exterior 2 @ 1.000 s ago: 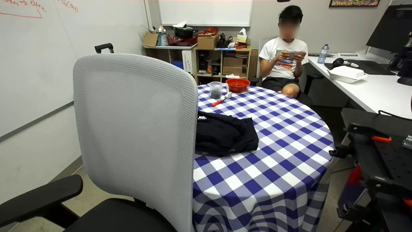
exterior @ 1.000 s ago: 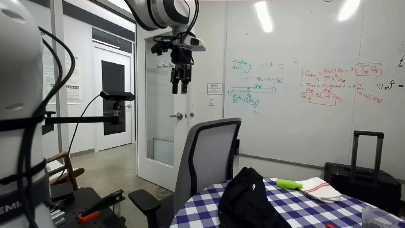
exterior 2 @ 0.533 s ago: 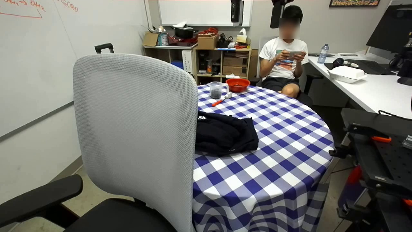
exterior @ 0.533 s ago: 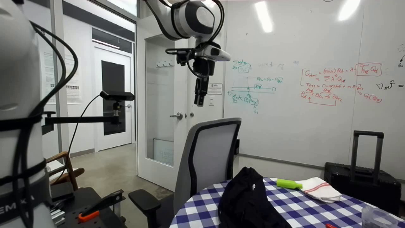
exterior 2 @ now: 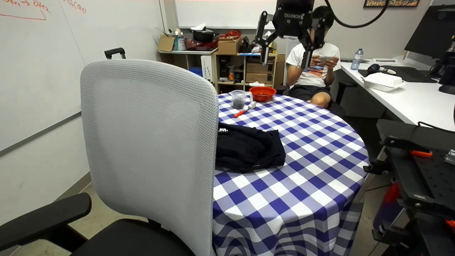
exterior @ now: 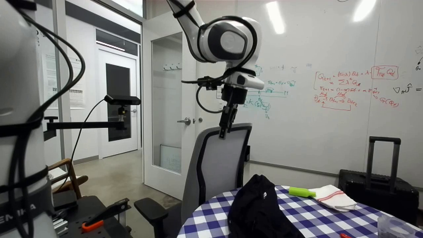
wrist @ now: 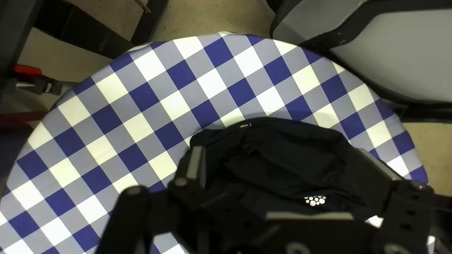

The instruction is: Hang the black t-shirt on the backrest of the grey chair

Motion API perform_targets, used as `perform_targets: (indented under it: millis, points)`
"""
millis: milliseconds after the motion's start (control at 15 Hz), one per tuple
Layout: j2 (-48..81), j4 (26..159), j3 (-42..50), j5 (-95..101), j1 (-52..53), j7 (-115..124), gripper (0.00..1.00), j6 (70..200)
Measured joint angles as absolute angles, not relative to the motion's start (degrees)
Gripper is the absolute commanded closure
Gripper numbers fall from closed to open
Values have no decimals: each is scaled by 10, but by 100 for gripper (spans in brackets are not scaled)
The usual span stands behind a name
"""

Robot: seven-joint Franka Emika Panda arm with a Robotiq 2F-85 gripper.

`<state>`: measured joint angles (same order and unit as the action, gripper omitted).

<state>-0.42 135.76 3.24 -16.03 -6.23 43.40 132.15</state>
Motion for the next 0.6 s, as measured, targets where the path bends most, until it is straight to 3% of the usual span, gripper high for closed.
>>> perform_targets:
  millis: [600]
  points:
    - [57,1459,56,-360,-70,464,0,1552]
